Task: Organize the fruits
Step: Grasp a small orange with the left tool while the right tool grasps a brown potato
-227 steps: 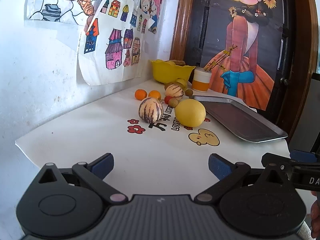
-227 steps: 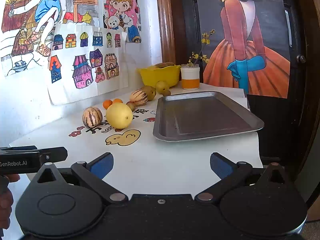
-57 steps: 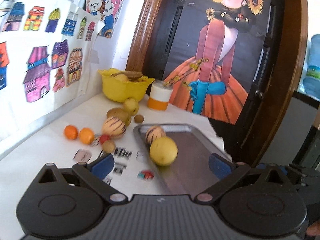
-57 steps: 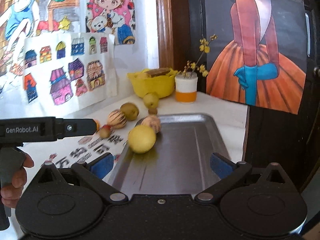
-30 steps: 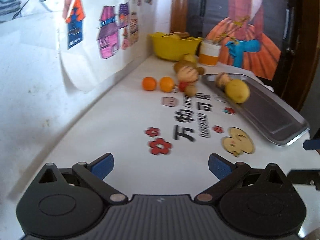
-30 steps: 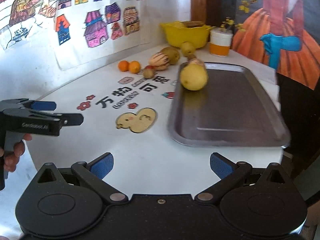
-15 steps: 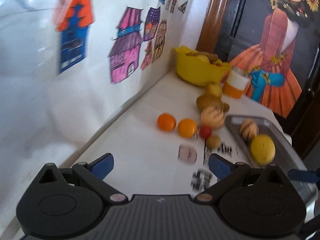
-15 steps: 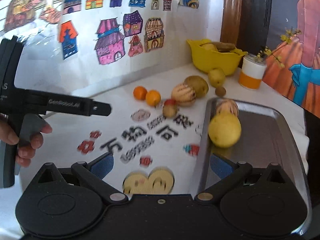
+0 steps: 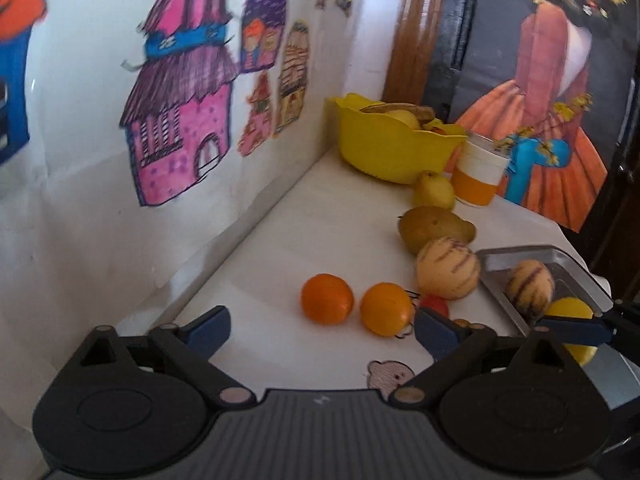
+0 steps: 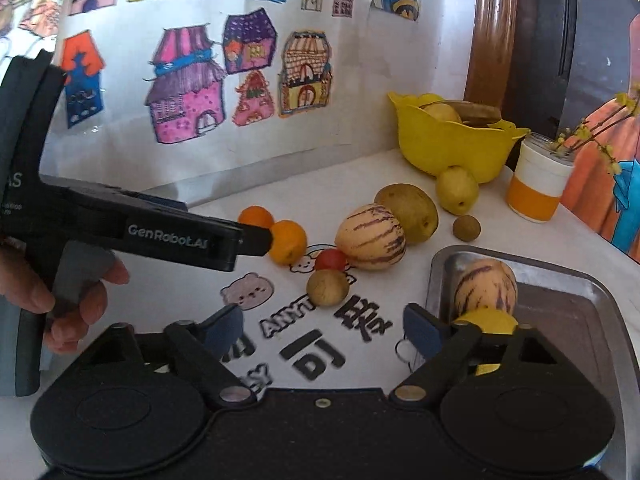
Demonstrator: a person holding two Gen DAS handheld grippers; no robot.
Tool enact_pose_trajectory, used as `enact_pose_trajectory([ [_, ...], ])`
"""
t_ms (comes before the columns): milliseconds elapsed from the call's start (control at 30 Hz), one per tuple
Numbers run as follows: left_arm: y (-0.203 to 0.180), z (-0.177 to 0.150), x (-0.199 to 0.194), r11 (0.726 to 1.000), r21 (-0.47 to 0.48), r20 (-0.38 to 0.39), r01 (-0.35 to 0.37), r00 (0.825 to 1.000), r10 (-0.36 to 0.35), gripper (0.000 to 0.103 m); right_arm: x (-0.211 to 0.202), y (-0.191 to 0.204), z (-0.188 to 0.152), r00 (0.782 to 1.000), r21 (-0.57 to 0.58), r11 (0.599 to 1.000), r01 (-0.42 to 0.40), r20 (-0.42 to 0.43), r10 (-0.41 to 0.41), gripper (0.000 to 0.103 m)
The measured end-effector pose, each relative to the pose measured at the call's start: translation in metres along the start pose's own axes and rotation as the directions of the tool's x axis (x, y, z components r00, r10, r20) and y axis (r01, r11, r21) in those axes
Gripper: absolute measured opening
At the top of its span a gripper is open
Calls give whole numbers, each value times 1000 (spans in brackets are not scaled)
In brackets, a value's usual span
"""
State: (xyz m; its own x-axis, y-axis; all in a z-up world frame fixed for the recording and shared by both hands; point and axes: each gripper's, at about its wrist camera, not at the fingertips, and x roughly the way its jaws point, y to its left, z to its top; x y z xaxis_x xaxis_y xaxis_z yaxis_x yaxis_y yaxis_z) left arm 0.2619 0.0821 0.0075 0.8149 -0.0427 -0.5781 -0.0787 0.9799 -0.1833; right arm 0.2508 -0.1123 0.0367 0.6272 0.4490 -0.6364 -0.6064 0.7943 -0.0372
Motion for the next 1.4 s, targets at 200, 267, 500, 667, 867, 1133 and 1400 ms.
enact_pose_trajectory([
  [200, 8, -3, 1, 999, -47, 17, -22, 1000, 23, 83, 20, -4, 6, 1000, 24, 999, -30, -4, 30, 72],
  [267, 9, -3, 1, 998, -54, 20, -34, 999, 35, 80, 25, -3, 8, 999, 25, 999, -35, -6, 35, 69],
  [500, 9, 3, 10, 998, -51, 14, -21, 1000, 22, 73, 40, -5, 12, 997, 66, 996, -59, -43, 62, 58],
  [667, 15, 6, 16, 996, -89, 11, -11, 1000, 12, 65, 45, -8, 12, 997, 97, 993, -61, -49, 66, 51],
  [867, 16, 5, 17, 994, -106, 8, 6, 1000, -5, 61, 44, -9, 11, 997, 109, 992, -65, -38, 70, 48],
  [1133, 12, 8, 23, 990, -142, 12, -4, 1000, 6, 58, 42, -10, 10, 998, 130, 990, -52, -28, 56, 42],
  [1400, 9, 4, 20, 990, -143, 8, -11, 1000, 13, 50, 42, -10, 10, 998, 134, 990, -48, -21, 51, 38],
])
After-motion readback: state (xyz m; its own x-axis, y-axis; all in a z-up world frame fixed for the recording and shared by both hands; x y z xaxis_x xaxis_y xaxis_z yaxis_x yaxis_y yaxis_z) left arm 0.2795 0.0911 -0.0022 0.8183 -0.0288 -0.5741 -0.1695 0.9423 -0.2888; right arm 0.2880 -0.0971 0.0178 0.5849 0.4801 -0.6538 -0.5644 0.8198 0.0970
